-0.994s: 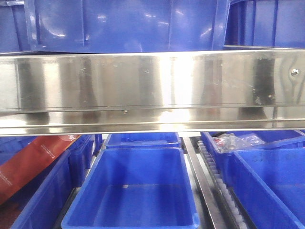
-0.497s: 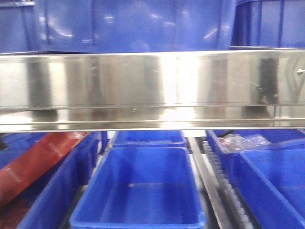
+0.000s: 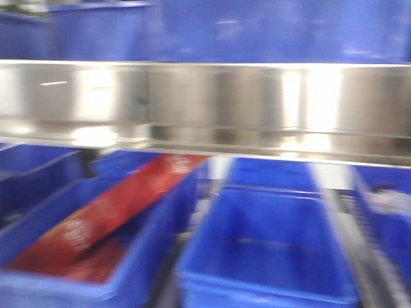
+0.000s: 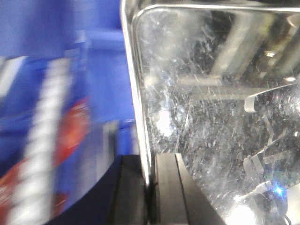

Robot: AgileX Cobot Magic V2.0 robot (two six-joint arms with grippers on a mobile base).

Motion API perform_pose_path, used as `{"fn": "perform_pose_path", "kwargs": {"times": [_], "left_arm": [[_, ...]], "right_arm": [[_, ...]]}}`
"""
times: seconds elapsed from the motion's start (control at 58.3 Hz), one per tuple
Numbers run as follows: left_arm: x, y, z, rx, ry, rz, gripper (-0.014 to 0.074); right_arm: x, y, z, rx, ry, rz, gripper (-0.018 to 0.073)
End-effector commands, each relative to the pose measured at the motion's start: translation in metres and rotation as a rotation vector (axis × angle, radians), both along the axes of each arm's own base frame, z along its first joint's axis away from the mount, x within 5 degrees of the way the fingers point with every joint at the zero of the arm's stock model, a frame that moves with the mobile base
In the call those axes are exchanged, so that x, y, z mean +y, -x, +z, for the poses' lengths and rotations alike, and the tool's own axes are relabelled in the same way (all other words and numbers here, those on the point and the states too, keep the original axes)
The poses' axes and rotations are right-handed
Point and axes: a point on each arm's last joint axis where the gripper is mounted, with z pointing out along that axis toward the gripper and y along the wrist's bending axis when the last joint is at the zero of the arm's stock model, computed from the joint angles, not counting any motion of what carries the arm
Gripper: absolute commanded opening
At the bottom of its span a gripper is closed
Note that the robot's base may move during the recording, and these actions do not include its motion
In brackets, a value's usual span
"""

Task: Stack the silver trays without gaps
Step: 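Hold the tray in both grippers while the base drives away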

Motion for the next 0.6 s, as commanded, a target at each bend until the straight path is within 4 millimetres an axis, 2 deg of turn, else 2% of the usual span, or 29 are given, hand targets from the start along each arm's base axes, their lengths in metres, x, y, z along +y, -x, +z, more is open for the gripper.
{"fn": "perform_pose_path", "kwargs": {"times": [0.0, 0.583], "left_arm": [[0.0008, 0.0058, 0.0120, -0.059, 0.021, -0.018, -0.0017], [0.0009, 0.0057, 0.0121, -0.060, 0.020, -0.018, -0.0017]], "right_arm": [[-0.0009, 0.0032, 0.0119, -0.070, 0.005, 0.006, -0.0080], [-0.0009, 0.0032, 0.0119, -0.070, 0.005, 0.006, -0.0080]]}}
